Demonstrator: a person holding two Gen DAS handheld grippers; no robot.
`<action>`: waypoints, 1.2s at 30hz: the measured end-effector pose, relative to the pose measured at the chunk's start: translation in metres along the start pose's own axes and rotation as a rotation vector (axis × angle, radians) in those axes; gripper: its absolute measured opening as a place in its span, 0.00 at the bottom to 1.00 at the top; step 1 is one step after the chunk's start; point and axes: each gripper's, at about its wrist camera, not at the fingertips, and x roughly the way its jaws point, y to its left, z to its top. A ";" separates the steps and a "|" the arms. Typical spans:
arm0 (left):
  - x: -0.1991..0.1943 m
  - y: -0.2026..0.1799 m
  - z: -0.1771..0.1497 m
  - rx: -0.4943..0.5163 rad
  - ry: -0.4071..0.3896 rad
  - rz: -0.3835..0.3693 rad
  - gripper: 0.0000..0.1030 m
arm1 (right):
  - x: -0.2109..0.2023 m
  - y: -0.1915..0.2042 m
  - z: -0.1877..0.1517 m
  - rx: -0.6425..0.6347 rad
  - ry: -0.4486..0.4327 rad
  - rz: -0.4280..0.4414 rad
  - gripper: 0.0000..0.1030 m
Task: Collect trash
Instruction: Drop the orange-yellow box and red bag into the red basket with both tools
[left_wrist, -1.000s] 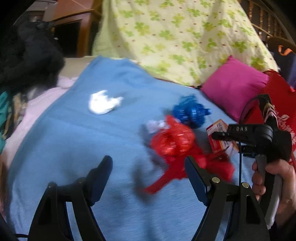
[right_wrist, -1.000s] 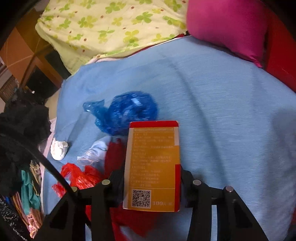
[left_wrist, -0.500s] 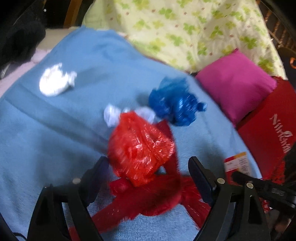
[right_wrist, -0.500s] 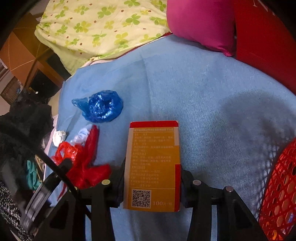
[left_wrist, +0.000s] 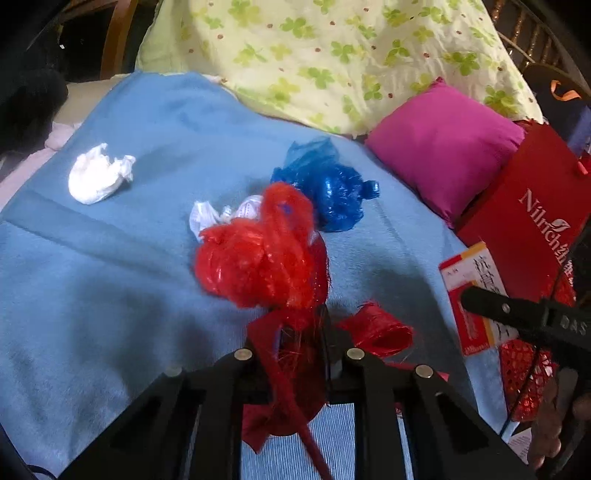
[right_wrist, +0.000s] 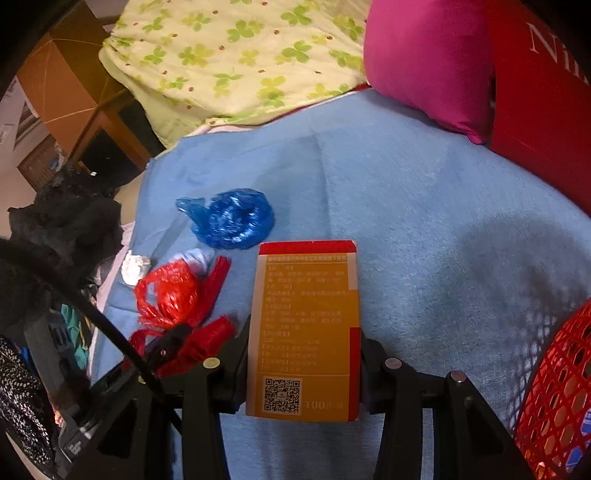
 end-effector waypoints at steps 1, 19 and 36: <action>-0.005 0.000 -0.002 0.001 -0.007 -0.006 0.18 | -0.001 0.000 0.000 0.000 -0.002 0.005 0.46; -0.086 0.001 -0.030 0.048 -0.174 0.001 0.18 | -0.057 0.020 -0.032 -0.073 -0.146 0.094 0.46; -0.135 -0.100 -0.024 0.193 -0.259 -0.109 0.18 | -0.169 0.004 -0.057 -0.138 -0.493 0.171 0.47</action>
